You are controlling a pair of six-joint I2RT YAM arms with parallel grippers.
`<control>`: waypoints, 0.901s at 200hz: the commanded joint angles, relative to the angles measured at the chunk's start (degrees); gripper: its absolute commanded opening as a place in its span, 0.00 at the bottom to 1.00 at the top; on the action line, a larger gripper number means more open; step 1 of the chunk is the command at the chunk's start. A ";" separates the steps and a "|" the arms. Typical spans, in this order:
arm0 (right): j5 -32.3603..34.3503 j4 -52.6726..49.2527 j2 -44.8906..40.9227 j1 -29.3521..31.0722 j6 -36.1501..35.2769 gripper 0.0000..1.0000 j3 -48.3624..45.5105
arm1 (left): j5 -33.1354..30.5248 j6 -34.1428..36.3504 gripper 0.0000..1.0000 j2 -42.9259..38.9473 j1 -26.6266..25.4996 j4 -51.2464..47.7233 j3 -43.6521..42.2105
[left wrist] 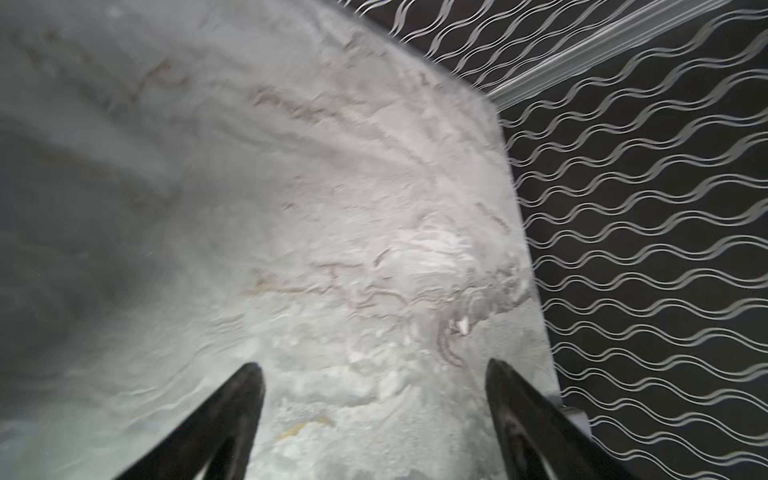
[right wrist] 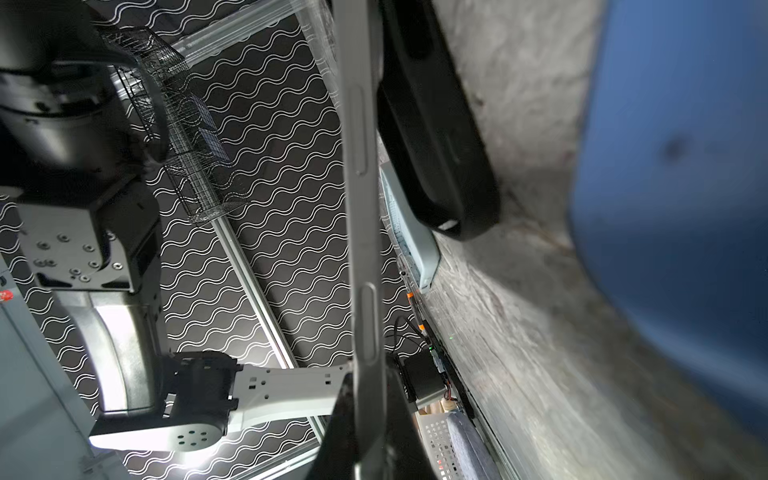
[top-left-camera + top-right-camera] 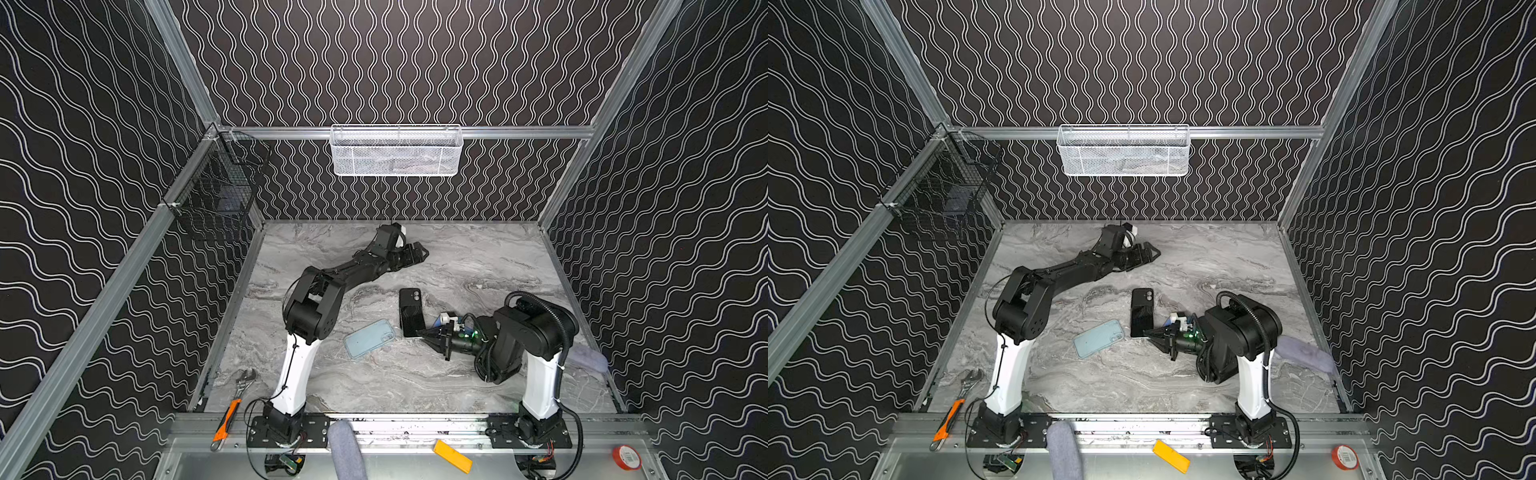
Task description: Put the phone into the phone case
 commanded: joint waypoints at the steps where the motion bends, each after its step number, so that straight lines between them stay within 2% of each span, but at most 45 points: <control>1: 1.50 -0.15 0.51 -0.15 4.02 0.00 -0.26 | -0.18 -1.11 0.98 0.61 -0.03 -0.61 0.33; 35: 1.58 0.77 1.37 -0.15 4.42 0.00 -0.08 | -0.65 -2.19 0.98 -1.01 -1.58 -0.26 -2.84; 58: 1.57 0.97 1.52 -0.24 4.58 0.00 0.15 | -2.99 -0.40 0.98 -1.65 -2.77 -6.57 -2.37; 106: 1.41 -1.59 0.56 -0.51 2.96 0.00 0.92 | -6.35 1.94 0.98 -3.82 -3.98 -12.85 -4.16; 180: 1.49 -8.50 -3.20 -0.59 -0.51 0.00 1.47 | -5.14 1.98 0.98 0.08 -4.46 -14.20 -0.73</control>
